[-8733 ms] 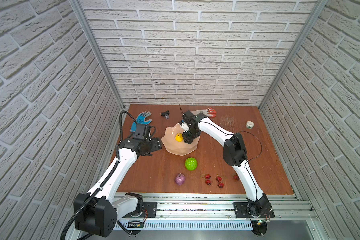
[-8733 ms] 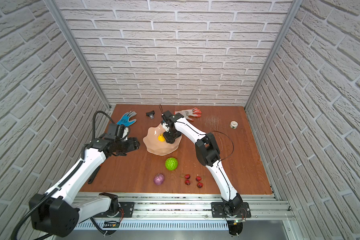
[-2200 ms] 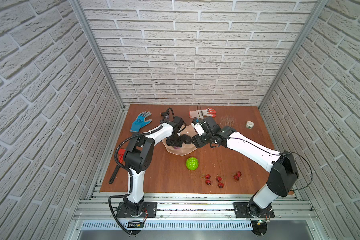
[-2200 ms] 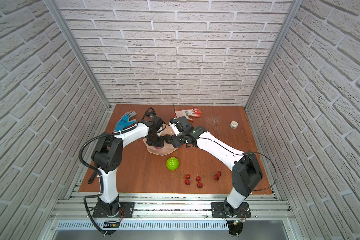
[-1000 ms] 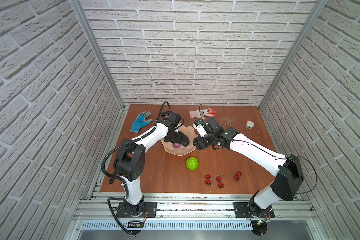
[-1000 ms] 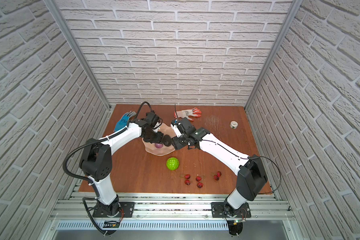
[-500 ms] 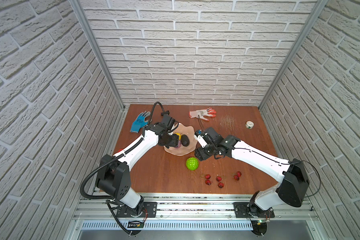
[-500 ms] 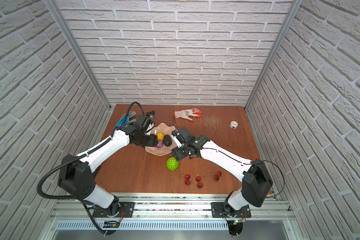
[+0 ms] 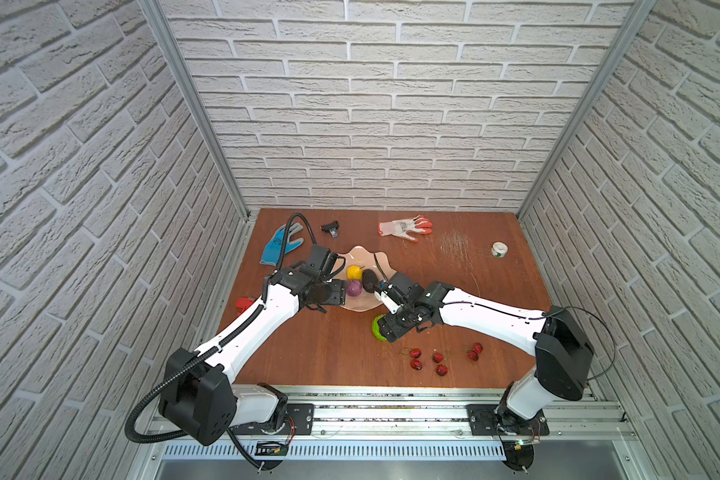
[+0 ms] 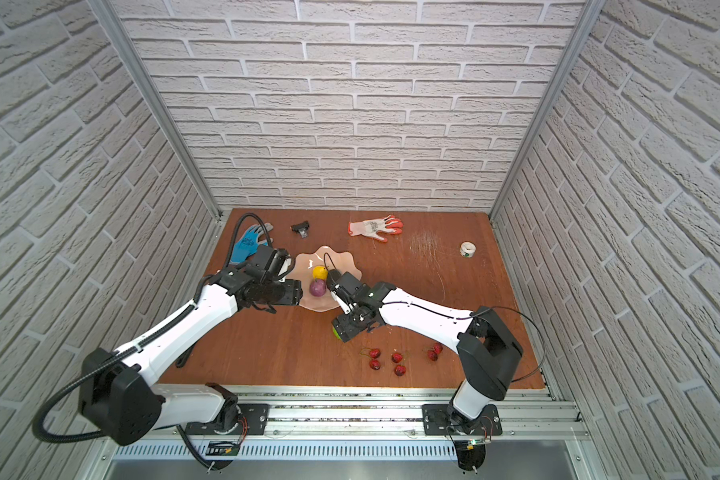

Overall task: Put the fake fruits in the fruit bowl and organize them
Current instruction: 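Close the right gripper on the green custard apple beside the bowl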

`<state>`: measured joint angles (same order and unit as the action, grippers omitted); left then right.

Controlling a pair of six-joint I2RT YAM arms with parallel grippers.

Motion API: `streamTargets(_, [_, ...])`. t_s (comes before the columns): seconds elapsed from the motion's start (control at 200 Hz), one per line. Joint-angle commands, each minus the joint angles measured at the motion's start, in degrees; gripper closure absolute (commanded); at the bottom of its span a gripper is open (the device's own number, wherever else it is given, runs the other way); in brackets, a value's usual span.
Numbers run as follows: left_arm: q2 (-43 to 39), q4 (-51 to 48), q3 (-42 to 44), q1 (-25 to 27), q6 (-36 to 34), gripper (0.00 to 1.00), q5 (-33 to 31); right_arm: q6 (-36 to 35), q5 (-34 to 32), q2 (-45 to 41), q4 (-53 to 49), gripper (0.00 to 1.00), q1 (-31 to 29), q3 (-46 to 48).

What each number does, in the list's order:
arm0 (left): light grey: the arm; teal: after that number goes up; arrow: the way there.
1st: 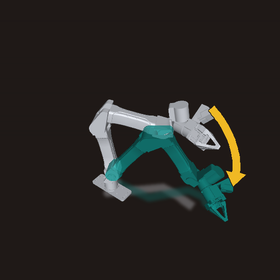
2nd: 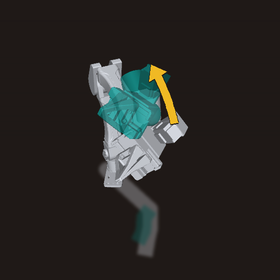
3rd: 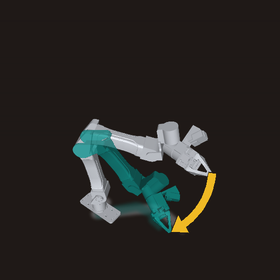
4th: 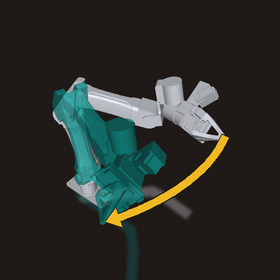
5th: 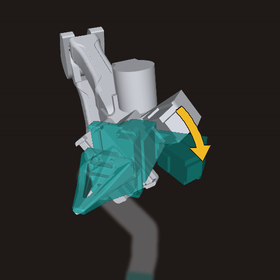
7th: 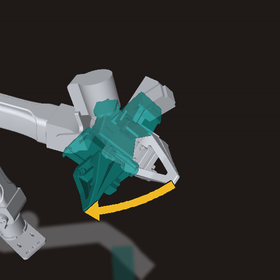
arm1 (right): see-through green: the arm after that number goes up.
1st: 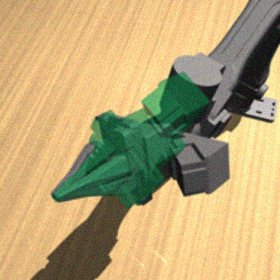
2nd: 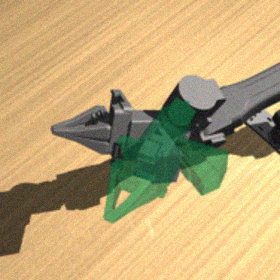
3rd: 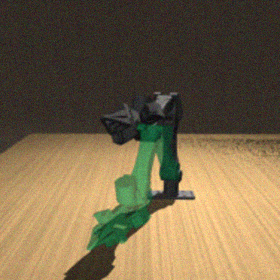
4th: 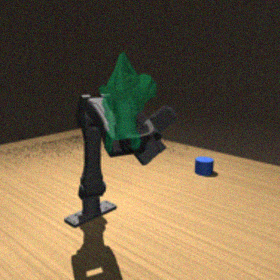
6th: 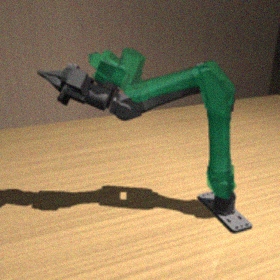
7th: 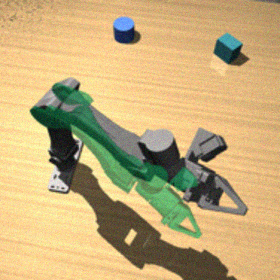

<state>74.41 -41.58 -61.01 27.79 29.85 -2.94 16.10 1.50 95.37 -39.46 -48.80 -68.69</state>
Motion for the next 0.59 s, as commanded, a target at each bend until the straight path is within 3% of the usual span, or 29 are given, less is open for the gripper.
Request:
streamTargets(0.0, [-1.53,1.83,0.37,-0.52,0.45,0.28,-2.59,0.35,-1.58,1.78,1.19,0.18,-1.64,-2.67])
streamTargets(0.59, [-2.94,1.24,1.07,-1.02,0.23,0.27,-2.46,-0.56,-3.95,9.41,3.05,0.17,-1.74,-6.32])
